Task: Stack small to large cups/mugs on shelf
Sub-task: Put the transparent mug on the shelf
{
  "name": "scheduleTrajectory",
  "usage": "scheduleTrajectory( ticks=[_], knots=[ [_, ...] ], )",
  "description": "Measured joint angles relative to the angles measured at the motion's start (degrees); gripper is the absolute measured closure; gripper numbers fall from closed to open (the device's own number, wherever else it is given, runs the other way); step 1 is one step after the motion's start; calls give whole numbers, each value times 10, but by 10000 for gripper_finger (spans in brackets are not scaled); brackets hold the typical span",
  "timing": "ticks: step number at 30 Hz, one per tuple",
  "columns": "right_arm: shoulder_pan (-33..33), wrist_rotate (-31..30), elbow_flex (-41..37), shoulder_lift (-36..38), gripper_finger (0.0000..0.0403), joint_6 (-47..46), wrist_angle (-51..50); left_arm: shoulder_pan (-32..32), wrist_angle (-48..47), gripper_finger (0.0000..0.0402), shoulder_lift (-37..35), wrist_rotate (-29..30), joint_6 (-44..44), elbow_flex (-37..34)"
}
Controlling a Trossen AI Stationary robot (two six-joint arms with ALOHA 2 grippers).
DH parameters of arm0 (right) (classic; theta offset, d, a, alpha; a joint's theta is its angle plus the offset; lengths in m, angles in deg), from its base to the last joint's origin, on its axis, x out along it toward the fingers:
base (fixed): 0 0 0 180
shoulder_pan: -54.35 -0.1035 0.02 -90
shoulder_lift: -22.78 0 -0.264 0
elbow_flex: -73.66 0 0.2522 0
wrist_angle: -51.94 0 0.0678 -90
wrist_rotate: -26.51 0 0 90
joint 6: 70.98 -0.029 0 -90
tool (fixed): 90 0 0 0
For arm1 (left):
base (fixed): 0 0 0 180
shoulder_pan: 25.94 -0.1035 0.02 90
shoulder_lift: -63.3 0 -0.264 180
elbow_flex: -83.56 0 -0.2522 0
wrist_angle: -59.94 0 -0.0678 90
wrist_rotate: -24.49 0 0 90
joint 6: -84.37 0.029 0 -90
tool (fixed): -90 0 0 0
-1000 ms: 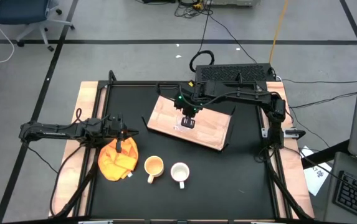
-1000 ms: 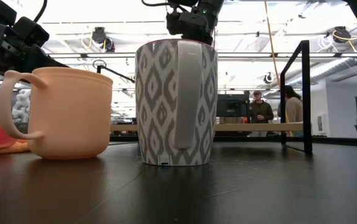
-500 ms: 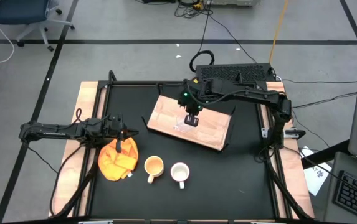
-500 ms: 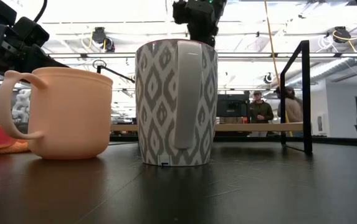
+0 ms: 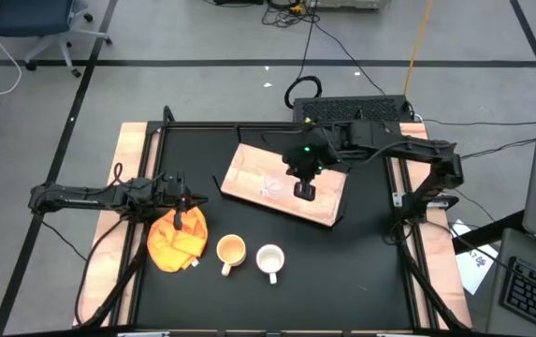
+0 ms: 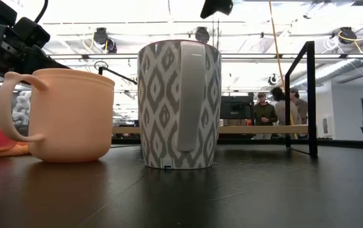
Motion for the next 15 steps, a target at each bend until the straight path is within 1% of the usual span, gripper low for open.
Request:
scheduleTrajectory(
  ticks=[6,9,12,15],
  knots=[
    [-21,-1,0,19,403,-3,-13,0,0,371,0,0,-6,0],
    [-33,-20,-6,34,403,-2,-17,0,0,371,0,-1,-10,0],
    [-41,-31,-48,67,403,-3,16,0,0,371,0,-2,-11,0],
    [-47,-31,-131,117,403,-3,89,0,0,371,0,-2,-11,0]
  ],
)
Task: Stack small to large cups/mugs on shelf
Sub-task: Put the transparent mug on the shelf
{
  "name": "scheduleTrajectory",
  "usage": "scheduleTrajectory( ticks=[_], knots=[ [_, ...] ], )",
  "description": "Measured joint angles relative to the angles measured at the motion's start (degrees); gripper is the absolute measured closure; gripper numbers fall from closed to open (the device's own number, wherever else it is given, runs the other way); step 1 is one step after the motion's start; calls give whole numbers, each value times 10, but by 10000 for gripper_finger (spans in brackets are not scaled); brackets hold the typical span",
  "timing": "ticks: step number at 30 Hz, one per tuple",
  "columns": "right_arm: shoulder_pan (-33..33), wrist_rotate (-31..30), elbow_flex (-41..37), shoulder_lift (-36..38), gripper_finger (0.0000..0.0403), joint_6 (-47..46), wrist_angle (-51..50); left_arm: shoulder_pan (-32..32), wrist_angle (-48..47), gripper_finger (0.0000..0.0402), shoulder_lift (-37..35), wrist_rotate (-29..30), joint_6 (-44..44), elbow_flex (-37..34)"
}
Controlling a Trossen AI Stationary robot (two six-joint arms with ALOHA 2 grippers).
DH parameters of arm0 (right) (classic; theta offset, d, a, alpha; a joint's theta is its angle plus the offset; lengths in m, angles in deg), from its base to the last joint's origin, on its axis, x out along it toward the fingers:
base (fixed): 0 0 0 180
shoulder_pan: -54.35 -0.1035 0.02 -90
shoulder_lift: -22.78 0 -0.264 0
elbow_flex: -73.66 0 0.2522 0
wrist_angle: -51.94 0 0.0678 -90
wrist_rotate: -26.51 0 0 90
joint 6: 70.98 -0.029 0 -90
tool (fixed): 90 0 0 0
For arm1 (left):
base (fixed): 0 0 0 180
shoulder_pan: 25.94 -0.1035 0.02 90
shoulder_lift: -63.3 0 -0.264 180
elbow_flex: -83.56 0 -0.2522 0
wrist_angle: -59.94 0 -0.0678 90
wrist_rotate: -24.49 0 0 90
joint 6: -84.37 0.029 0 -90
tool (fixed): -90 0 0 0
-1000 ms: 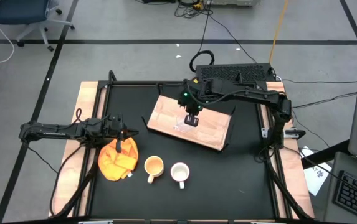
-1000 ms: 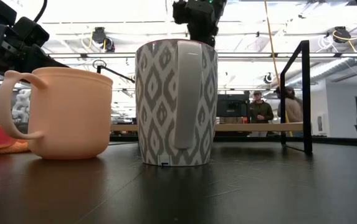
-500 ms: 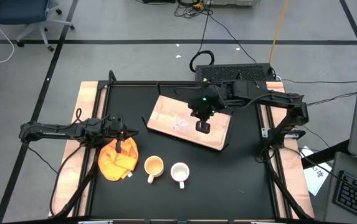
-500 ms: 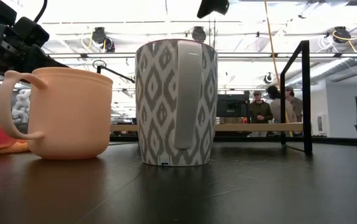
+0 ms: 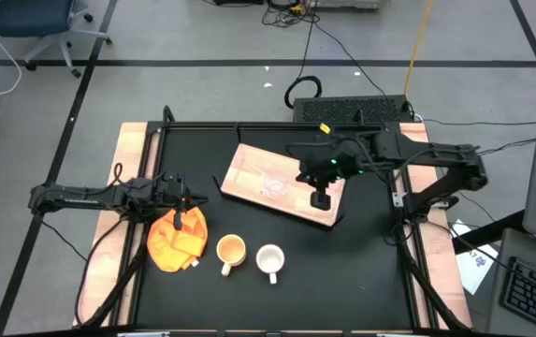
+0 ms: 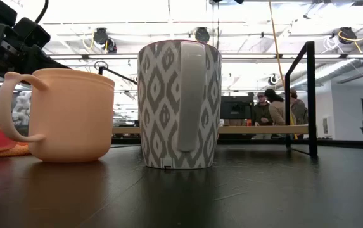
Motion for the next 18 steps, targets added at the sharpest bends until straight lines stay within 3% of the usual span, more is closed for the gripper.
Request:
scheduleTrajectory(
  ticks=[7,18],
  knots=[
    [7,0,-173,121,403,-25,123,0,0,371,0,0,0,0],
    [10,2,-279,212,403,-35,179,0,3,371,0,5,-2,0]
  ],
)
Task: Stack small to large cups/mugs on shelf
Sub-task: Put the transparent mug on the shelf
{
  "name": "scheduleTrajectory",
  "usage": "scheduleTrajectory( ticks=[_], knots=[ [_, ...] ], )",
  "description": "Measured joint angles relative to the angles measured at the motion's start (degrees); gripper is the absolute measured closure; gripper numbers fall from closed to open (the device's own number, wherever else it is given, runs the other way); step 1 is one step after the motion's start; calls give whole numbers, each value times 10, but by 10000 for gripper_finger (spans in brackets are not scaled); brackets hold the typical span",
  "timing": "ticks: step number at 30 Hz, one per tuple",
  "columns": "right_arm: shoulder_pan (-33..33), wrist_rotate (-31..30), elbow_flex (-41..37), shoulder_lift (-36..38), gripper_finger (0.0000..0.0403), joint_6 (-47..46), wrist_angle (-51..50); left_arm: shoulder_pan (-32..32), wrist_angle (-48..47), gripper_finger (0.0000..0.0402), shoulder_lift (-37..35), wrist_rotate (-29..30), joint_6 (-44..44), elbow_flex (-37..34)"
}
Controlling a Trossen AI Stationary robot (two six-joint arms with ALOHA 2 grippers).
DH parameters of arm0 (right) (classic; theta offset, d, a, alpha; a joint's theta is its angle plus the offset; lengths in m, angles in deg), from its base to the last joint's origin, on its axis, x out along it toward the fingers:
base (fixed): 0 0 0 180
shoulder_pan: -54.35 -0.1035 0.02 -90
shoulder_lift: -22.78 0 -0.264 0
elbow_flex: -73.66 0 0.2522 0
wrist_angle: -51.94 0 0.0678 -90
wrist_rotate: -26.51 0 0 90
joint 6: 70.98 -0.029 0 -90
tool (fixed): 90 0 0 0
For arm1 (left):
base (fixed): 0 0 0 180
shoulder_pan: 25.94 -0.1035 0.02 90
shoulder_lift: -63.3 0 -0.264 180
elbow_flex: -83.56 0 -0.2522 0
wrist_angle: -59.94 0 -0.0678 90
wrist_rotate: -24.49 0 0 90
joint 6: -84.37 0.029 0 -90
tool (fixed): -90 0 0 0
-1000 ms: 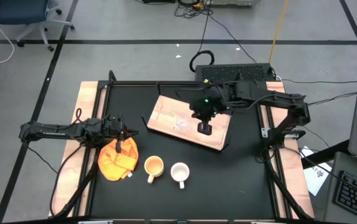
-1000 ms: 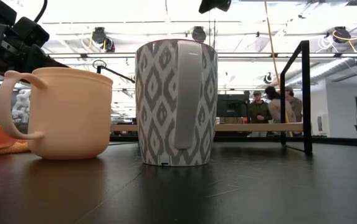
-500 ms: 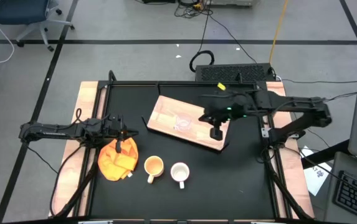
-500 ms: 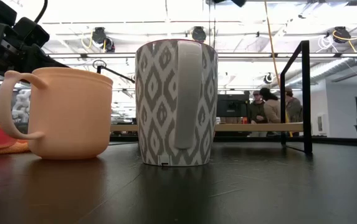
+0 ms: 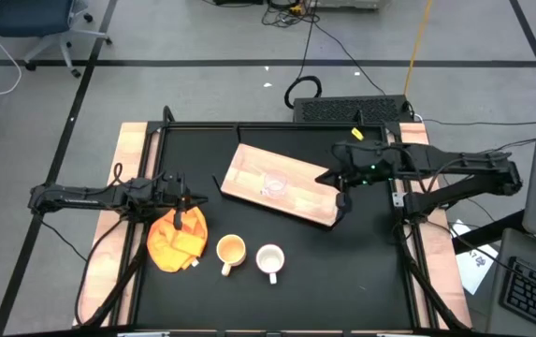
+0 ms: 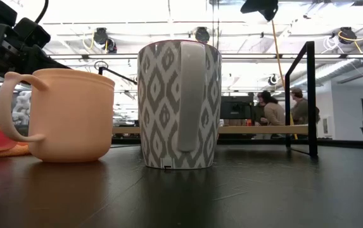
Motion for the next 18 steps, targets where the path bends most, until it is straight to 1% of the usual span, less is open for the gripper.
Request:
scheduleTrajectory(
  ticks=[4,6,9,11,14,18],
  knots=[
    [-1,4,-37,25,403,1,48,0,0,371,0,1,0,0],
    [-1,50,-67,35,403,11,88,0,-1,371,0,1,0,0],
    [-5,156,-125,51,403,41,175,0,-1,371,0,1,0,0],
    [-8,192,-163,63,403,53,225,0,-1,371,0,1,1,0],
    [-6,195,-206,81,403,56,258,0,-1,371,0,1,2,0],
    [1,194,-232,105,403,56,260,0,-2,371,0,1,2,0]
  ],
)
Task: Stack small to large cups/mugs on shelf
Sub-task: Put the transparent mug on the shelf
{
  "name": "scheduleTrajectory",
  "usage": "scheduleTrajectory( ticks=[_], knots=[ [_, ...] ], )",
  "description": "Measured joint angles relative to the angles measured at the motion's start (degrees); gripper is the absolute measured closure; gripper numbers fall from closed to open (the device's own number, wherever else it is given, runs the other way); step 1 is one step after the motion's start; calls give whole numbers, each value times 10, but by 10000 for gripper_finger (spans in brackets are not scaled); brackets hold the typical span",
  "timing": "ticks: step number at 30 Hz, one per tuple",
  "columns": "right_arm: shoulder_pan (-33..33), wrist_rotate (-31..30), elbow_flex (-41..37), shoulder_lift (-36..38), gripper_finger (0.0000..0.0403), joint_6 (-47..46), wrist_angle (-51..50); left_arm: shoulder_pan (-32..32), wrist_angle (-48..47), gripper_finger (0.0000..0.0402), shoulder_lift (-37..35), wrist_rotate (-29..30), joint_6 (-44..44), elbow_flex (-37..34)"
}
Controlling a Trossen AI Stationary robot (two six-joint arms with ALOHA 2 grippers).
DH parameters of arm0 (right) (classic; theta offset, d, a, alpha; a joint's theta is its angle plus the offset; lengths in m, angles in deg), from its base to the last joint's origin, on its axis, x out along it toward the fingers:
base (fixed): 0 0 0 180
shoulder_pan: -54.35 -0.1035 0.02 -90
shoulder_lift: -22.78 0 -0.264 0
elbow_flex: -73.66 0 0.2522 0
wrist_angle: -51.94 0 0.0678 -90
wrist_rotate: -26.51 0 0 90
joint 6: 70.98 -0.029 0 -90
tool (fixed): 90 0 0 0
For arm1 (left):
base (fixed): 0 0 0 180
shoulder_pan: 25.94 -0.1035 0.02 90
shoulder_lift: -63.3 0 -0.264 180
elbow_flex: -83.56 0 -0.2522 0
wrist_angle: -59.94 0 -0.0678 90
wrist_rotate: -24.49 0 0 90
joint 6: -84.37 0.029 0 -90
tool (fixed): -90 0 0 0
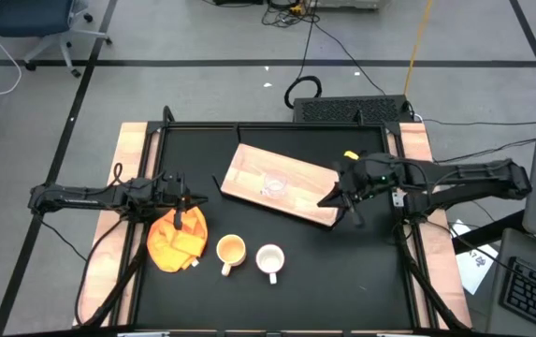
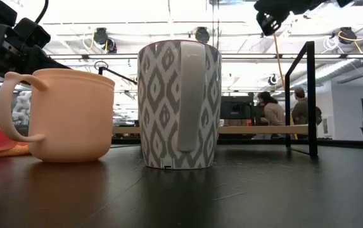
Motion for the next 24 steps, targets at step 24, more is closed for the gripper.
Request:
scheduleTrajectory(
  ticks=[24],
  knots=[
    [-49,2,-200,205,403,-14,137,0,0,371,0,0,10,0]
  ],
)
